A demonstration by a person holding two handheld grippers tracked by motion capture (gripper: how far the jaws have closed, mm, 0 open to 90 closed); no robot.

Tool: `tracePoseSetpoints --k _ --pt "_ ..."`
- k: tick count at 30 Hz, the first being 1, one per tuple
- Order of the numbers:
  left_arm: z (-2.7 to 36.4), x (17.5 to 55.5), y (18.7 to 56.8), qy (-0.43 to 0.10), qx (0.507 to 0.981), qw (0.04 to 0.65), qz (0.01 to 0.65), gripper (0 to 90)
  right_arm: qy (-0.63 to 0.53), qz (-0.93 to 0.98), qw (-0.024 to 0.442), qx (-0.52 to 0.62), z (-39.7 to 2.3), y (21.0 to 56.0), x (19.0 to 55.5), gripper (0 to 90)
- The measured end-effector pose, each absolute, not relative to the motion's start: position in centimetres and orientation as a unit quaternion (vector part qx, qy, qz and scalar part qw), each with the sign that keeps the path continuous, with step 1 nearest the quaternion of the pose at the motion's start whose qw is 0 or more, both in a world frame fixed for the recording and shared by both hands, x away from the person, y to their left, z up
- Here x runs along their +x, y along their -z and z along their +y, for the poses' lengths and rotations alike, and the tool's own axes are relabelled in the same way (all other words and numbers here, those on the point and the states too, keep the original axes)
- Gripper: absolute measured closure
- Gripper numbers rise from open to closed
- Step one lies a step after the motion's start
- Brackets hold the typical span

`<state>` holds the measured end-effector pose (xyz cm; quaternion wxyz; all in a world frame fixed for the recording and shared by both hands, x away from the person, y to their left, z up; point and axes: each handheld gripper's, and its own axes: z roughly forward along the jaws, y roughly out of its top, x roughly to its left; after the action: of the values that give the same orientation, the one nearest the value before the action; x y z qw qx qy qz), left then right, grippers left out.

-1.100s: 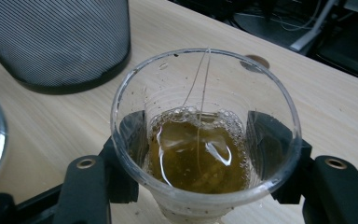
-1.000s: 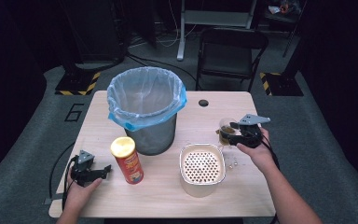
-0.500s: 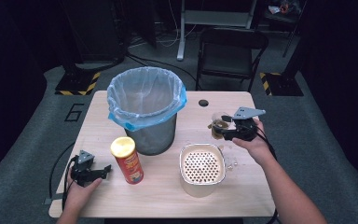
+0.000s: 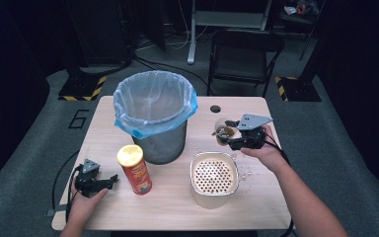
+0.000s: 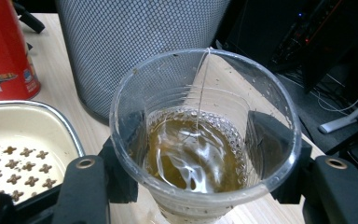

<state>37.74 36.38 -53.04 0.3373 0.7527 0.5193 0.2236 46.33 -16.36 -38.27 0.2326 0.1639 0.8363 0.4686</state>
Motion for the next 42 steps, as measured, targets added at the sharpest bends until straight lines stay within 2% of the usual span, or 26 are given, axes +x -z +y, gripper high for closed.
tracePoseSetpoints --k 21,37,42 --pt "36.4 37.7 53.1 -0.226 0.751 0.339 0.520 14.3 -0.473 0.837 0.235 0.142 -16.1 38.1 45.9 38.6" --pt "36.4 37.7 53.1 -0.225 0.752 0.338 0.519 14.3 -0.459 0.841 0.273 0.087 -15.5 38.0 44.2 38.4" --pt "36.4 37.7 53.0 -0.222 0.754 0.336 0.519 14.3 -0.438 0.842 0.312 0.047 -15.0 38.4 43.1 38.3"
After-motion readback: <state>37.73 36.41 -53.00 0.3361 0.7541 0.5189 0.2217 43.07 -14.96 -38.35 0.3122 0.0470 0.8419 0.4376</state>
